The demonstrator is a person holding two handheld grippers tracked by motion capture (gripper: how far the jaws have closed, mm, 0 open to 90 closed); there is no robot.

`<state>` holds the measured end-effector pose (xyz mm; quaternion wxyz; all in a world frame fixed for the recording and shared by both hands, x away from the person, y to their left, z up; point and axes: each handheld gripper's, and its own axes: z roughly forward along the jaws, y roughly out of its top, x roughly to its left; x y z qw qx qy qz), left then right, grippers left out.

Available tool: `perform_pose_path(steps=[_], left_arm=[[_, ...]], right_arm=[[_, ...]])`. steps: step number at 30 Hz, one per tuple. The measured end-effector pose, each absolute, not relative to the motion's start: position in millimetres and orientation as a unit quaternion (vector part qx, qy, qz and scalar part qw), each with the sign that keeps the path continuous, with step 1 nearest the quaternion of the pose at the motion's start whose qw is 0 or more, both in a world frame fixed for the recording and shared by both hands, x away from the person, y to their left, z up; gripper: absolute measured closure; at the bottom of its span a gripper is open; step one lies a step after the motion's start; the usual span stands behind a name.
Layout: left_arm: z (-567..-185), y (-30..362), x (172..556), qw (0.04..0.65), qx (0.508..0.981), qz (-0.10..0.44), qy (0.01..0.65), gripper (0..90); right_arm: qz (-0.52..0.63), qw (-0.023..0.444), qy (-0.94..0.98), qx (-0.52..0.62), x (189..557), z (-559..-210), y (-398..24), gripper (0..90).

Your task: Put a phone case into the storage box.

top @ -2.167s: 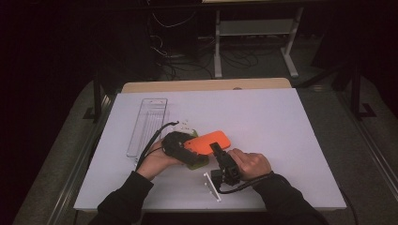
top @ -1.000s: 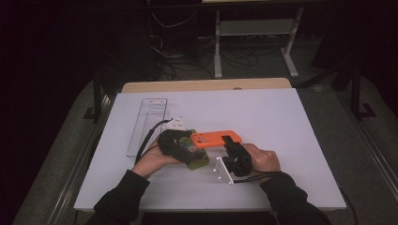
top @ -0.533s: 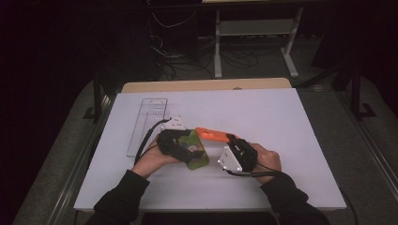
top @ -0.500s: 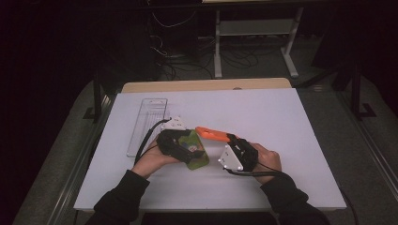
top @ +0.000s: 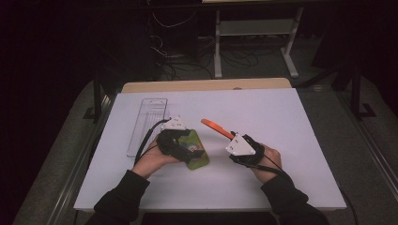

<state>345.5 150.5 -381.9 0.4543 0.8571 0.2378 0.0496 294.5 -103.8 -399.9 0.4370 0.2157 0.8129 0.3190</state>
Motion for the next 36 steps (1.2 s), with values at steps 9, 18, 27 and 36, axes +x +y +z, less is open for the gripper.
perform_pose_path(steps=[9,18,27,36], left_arm=[[-383,149,345,0.461,0.851,0.045,0.249,0.0],[-384,148,345,0.46,0.851,0.048,0.249,0.0],[-379,151,347,0.474,0.834,0.064,0.274,0.0],[-374,155,349,0.51,0.805,0.065,0.297,0.0]], right_arm=[[0.363,0.38,0.804,0.277,299,-396,-112,82.0],[0.405,0.315,0.789,0.338,306,-395,-120,82.0],[0.44,0.253,0.769,0.389,308,-397,-122,82.0],[0.463,0.238,0.75,0.409,305,-399,-108,82.1]])
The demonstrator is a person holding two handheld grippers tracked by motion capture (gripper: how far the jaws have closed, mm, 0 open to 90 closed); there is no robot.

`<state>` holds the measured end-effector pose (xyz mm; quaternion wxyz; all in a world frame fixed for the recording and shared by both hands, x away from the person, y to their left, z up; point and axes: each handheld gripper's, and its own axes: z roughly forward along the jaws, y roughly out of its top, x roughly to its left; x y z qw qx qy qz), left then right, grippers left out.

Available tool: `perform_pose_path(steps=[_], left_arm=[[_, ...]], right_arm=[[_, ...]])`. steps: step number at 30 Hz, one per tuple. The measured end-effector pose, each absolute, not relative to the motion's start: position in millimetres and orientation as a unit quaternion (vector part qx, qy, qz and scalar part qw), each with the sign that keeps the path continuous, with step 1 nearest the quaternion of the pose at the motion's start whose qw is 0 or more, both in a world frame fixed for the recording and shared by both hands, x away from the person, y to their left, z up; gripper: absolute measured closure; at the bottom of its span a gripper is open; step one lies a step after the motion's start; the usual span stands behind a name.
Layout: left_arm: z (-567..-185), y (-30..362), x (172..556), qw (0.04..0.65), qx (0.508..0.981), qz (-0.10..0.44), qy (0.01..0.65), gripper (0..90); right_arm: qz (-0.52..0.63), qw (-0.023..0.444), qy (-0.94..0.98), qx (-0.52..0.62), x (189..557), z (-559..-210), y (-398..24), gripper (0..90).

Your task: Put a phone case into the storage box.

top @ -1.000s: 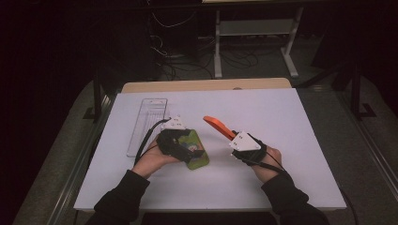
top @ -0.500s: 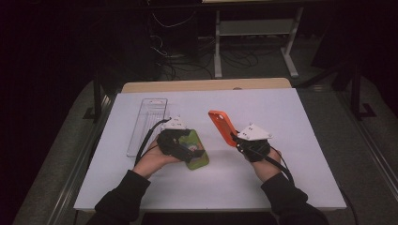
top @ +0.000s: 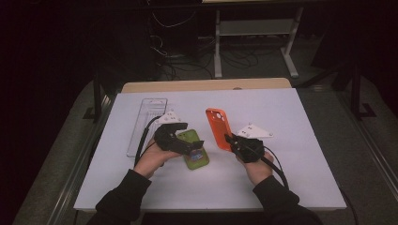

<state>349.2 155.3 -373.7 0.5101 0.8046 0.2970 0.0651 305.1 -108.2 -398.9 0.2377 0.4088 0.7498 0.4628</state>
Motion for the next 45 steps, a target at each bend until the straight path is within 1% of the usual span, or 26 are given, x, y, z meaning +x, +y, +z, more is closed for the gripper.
perform_pose_path(steps=[12,24,33,36,41,45], left_arm=[[-373,147,347,0.525,0.793,0.061,0.302,0.0],[-375,143,350,0.533,0.782,0.072,0.315,0.0],[-379,138,350,0.537,0.775,0.068,0.325,0.0],[-378,138,349,0.535,0.777,0.075,0.322,0.0],[-377,138,348,0.538,0.772,0.071,0.331,0.0],[-376,140,348,0.55,0.761,0.071,0.337,7.2]], right_arm=[[0.472,0.239,0.747,0.403,295,-401,-82,81.9],[0.477,0.228,0.755,0.388,289,-403,-68,81.9],[0.475,0.221,0.764,0.376,284,-407,-55,81.9],[0.471,0.225,0.768,0.37,284,-409,-54,81.9],[0.471,0.222,0.769,0.371,283,-409,-53,81.8],[0.47,0.222,0.769,0.371,283,-410,-53,81.7]])
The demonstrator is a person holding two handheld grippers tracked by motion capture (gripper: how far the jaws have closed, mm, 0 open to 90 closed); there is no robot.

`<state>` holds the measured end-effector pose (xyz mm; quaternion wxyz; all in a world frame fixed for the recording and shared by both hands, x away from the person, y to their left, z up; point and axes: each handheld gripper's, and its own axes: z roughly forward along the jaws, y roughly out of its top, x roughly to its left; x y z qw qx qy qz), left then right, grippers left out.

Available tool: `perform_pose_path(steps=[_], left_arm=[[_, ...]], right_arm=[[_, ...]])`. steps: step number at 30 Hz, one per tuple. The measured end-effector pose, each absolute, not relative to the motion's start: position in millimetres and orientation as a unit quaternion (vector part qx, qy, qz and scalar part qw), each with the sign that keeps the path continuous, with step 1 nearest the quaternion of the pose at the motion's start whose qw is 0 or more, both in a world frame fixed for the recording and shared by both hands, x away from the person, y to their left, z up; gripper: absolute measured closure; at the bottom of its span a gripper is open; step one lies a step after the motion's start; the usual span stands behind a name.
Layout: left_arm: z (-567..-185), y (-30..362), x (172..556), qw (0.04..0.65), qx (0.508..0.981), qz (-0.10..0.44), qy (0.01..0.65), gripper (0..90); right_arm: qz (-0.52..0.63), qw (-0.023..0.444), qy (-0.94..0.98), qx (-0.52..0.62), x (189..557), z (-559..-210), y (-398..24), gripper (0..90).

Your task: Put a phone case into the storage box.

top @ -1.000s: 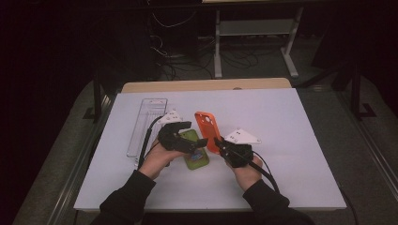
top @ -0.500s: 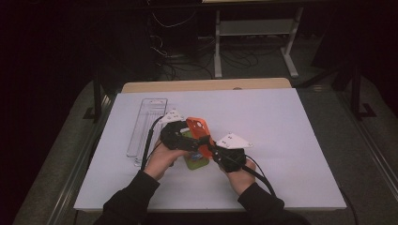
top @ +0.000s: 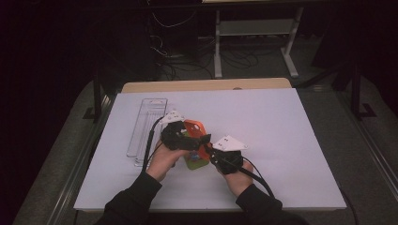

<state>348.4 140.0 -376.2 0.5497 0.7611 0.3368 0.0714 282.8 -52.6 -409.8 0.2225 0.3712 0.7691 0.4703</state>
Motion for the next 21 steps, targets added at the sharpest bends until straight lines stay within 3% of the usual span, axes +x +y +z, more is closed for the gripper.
perform_pose_path(steps=[17,18,21], left_arm=[[-378.0,145.2,349.7,0.554,0.759,0.062,0.336,15.6],[-377.6,145.5,350.0,0.554,0.761,0.065,0.331,15.8],[-377.0,145.8,349.4,0.559,0.756,0.064,0.335,15.9]], right_arm=[[0.46,0.224,0.78,0.361,283.1,-413.0,-49.5,78.1],[0.461,0.22,0.781,0.359,283.6,-412.8,-49.9,76.9],[0.471,0.19,0.788,0.347,286.9,-411.7,-53.0,56.8]])
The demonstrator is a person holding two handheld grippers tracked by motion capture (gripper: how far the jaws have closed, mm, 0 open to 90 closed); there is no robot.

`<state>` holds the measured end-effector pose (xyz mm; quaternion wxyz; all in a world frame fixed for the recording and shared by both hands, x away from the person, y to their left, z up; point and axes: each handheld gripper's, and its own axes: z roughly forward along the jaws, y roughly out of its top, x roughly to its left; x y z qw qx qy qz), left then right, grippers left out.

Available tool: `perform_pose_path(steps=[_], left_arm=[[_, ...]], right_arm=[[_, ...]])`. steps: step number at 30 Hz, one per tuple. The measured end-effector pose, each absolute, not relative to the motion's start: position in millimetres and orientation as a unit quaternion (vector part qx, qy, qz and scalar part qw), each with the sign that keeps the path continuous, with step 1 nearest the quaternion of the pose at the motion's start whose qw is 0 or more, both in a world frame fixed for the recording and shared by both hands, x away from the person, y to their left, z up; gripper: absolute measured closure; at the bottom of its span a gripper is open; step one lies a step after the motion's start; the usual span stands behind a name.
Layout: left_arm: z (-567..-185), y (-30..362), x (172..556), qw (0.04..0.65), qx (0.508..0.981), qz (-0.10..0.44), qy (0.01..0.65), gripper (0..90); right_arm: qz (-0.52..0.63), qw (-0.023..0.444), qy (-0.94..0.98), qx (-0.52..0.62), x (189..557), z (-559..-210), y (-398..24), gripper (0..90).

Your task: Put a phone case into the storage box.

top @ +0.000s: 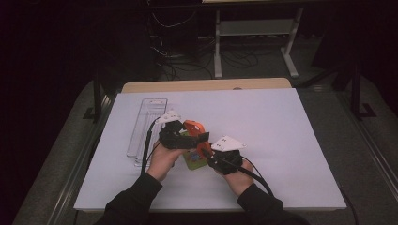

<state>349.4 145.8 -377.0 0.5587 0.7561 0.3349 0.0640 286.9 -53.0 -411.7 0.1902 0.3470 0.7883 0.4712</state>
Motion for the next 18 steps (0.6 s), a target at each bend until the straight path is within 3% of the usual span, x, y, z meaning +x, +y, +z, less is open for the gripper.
perform_pose_path(steps=[3,12,18], left_arm=[[-376,146,349,0.559,0.753,0.064,0.341,16.0],[-376,147,348,0.557,0.755,0.07,0.339,16.0],[-376,145,348,0.56,0.754,0.066,0.337,16.0]], right_arm=[[0.474,0.167,0.797,0.336,289,-410,-58,41.4],[0.479,0.126,0.801,0.337,299,-406,-92,16.2],[0.479,0.127,0.794,0.353,303,-407,-117,7.7]])
